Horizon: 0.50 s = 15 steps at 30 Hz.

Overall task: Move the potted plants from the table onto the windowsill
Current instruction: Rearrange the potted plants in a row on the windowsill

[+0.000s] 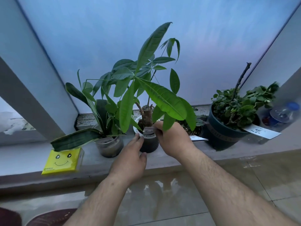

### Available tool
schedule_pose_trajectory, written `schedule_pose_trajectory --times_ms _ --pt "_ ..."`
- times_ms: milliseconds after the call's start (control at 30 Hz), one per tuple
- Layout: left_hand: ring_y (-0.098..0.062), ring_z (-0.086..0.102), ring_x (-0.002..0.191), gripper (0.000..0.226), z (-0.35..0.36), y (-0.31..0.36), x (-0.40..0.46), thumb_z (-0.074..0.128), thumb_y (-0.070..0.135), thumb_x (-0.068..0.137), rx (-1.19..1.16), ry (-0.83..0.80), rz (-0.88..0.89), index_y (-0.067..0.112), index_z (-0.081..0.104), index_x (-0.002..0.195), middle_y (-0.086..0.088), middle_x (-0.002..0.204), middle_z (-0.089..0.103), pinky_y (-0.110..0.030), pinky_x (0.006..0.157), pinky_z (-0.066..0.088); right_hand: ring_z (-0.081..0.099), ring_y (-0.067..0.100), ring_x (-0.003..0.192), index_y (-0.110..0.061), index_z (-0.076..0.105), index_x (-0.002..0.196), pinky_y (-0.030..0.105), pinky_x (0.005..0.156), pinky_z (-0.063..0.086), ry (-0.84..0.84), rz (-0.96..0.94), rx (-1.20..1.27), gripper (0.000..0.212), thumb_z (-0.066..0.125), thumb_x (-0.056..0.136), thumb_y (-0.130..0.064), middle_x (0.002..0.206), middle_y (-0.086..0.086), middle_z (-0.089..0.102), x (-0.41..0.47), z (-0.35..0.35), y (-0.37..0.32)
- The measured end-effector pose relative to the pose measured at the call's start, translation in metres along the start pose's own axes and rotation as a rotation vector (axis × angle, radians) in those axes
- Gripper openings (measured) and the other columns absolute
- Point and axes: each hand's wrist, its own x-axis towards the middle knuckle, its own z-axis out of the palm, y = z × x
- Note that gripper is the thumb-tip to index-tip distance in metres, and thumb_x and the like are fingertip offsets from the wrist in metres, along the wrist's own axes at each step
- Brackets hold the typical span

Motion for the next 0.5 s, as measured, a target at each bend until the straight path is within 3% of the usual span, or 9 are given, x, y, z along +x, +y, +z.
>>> schedule_pose_trajectory --times_ms 100,200,267,333,433,500 --pt "-0.014 0.021 0.151 0.060 0.002 0.004 0.000 0.052 0.022 0.098 -0.010 0.076 -0.039 0.028 0.033 0.154 0.005 0.166 0.017 -0.029 0.117 0.027 0.064 0.029 0.081 -0.023 0.059 0.098 0.044 0.068 0.058 0.022 0.014 0.062 0.009 0.051 0.099 -0.021 0.087 0.001 0.065 -0.003 -0.007 -0.004" --pt "-0.012 0.055 0.123 0.050 0.006 0.010 0.008 0.058 0.021 0.097 -0.432 0.189 -0.270 0.018 0.044 0.146 0.006 0.139 0.054 -0.028 0.101 0.044 0.058 0.026 0.079 -0.023 0.053 0.099 0.036 0.066 0.050 0.022 0.060 0.120 0.004 0.054 0.098 -0.020 0.080 -0.006 0.054 -0.005 -0.013 -0.007" --pt "-0.017 0.068 0.101 0.056 0.013 0.008 0.016 0.062 0.025 0.095 -0.706 0.230 -0.423 0.015 0.044 0.146 0.003 0.115 0.068 -0.044 0.094 0.056 0.059 0.025 0.079 -0.025 0.052 0.099 0.035 0.069 0.052 0.008 0.107 0.144 0.006 0.057 0.097 -0.022 0.080 -0.008 0.054 -0.006 -0.016 -0.010" --pt "-0.018 0.068 0.095 0.056 0.016 0.007 0.022 0.064 0.030 0.093 -0.783 0.269 -0.459 0.018 0.045 0.145 0.005 0.109 0.067 -0.046 0.090 0.057 0.058 0.023 0.076 -0.032 0.045 0.093 0.035 0.068 0.049 -0.013 0.129 0.153 0.019 0.060 0.095 -0.021 0.076 -0.013 0.051 -0.008 -0.019 -0.011" --pt "-0.009 0.052 0.103 0.046 0.017 0.012 0.026 0.063 0.031 0.095 -0.747 0.301 -0.396 0.023 0.051 0.139 0.015 0.110 0.053 -0.027 0.089 0.041 0.057 0.025 0.069 -0.024 0.050 0.083 0.038 0.058 0.048 -0.032 0.165 0.135 0.018 0.059 0.094 -0.015 0.073 -0.004 0.056 -0.014 -0.027 -0.012" --pt "-0.007 0.053 0.109 0.041 0.021 0.013 0.029 0.061 0.031 0.096 -0.765 0.270 -0.347 0.026 0.055 0.137 0.017 0.111 0.054 -0.026 0.090 0.038 0.050 0.020 0.059 -0.027 0.045 0.070 0.034 0.049 0.038 -0.034 0.212 0.105 0.030 0.059 0.096 -0.020 0.066 -0.005 0.049 -0.021 -0.036 -0.009"
